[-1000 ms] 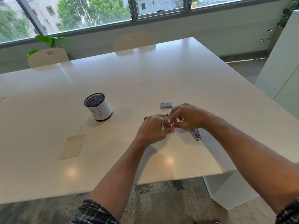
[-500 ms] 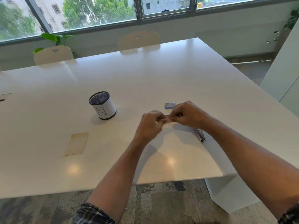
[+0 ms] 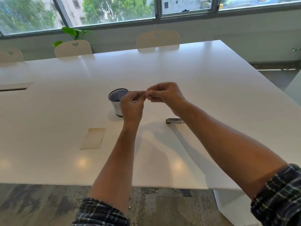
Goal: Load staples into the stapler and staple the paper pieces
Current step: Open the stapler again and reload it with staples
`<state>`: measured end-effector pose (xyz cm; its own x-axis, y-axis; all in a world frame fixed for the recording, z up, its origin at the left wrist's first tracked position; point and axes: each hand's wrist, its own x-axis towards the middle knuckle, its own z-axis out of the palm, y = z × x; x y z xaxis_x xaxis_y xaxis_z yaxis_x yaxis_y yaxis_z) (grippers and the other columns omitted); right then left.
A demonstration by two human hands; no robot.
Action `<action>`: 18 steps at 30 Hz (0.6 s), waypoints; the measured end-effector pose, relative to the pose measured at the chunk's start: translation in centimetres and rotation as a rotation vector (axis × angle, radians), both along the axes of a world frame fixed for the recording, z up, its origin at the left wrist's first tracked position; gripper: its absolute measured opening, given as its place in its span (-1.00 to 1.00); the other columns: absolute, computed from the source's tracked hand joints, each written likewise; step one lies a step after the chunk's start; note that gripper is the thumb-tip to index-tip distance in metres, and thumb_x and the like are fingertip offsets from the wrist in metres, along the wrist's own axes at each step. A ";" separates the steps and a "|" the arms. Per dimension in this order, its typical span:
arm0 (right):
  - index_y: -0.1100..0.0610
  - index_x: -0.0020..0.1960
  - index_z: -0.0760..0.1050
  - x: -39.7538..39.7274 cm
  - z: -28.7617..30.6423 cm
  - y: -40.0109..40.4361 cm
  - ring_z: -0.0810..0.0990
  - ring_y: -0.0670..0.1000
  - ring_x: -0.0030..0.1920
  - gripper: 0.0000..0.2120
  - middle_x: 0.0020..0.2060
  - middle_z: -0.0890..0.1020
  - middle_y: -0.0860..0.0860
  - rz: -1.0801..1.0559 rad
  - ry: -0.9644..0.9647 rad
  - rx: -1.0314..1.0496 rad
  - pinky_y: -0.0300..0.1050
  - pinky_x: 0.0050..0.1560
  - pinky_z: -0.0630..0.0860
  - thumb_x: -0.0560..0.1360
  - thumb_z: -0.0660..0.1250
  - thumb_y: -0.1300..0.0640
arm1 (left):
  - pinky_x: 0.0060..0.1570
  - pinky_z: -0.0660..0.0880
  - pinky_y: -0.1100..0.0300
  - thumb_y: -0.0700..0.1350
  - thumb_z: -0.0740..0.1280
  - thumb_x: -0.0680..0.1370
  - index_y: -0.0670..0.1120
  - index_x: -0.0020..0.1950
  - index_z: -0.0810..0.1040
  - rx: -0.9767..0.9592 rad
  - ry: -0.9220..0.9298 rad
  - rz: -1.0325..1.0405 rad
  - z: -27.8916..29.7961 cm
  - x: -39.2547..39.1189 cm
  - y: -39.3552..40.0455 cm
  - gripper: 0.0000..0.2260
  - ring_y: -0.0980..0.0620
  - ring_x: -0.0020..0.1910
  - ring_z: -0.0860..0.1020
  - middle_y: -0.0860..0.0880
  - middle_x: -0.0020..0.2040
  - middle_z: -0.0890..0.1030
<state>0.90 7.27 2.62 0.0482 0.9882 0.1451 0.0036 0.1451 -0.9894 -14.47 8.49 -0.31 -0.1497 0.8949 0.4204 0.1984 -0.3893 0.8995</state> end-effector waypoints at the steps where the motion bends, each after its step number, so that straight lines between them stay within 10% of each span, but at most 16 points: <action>1: 0.36 0.05 0.68 -0.8 0.3 0.5 0.72 0.04 -0.22 -0.86 -0.22 0.73 0.21 0.005 0.001 -0.006 -0.06 -0.02 0.71 0.50 0.50 0.34 | -0.12 0.58 0.05 -0.15 0.55 0.49 -0.10 -0.08 0.75 0.010 -0.003 0.021 0.2 -0.6 0.4 -0.95 -0.01 -0.20 0.65 -0.12 -0.17 0.73; 6: 0.31 -0.07 0.70 -4.5 1.7 3.0 0.72 0.07 -0.27 -0.94 -0.28 0.73 0.18 -0.039 -0.248 0.036 0.02 -0.03 0.73 0.47 0.48 0.34 | -0.04 0.58 0.25 -0.04 0.53 0.50 -0.08 -0.03 0.78 0.067 0.121 0.200 0.6 -3.7 1.2 -0.86 0.14 -0.11 0.70 0.06 -0.11 0.75; 18: 0.21 -0.03 0.72 -10.4 1.1 6.8 0.68 0.13 -0.06 -0.77 -0.11 0.74 0.12 -0.116 -0.792 0.157 -0.04 -0.02 0.61 0.49 0.28 0.32 | 0.22 0.47 -0.09 -0.21 0.46 0.51 -0.03 0.00 0.76 0.005 0.389 0.364 -1.0 -7.5 1.8 -0.86 -0.09 0.17 0.56 0.00 0.02 0.73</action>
